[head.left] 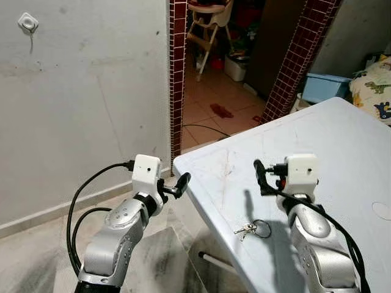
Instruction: Hang keys on a hook
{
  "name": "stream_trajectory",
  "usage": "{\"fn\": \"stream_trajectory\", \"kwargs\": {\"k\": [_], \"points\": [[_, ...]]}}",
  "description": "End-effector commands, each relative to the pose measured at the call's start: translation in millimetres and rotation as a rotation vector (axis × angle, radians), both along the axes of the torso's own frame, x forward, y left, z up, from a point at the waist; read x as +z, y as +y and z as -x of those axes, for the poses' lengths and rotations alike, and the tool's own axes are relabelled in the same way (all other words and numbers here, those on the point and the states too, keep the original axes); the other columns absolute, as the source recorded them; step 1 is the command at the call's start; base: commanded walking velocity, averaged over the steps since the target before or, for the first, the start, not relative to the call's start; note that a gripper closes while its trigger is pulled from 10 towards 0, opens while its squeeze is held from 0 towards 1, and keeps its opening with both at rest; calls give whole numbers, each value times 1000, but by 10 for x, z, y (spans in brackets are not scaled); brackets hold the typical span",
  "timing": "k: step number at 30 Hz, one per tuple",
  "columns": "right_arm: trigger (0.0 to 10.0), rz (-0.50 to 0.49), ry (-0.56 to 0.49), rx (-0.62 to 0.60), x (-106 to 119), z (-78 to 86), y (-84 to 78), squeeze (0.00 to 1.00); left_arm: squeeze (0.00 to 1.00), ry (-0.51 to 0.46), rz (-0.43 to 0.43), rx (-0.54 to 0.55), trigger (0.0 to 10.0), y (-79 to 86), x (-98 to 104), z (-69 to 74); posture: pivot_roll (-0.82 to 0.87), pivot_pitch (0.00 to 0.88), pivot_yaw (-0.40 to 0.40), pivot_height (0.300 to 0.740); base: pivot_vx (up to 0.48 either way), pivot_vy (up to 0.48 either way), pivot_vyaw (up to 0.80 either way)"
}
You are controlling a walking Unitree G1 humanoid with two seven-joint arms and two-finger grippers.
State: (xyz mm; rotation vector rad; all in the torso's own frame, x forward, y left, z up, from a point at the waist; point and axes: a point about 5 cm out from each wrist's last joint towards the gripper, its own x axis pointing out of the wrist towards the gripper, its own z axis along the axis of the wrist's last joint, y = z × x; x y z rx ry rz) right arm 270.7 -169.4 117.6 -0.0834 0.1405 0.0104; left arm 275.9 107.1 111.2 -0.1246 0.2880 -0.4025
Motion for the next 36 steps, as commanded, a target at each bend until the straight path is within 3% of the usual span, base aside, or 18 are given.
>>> {"fn": "stream_trajectory", "kwargs": {"k": [1, 36], "points": [[10000, 2, -11, -8, 50, -3, -36, 0, 0, -5, -7, -1, 10000, -14, 0, 0, 84, 0, -82, 740, 0, 0, 0], [10000, -5, 7, -9, 38, -19, -17, 0, 0, -13, 0, -18, 10000, -52, 13, -34, 74, 0, -71, 740, -27, 0, 0]]}}
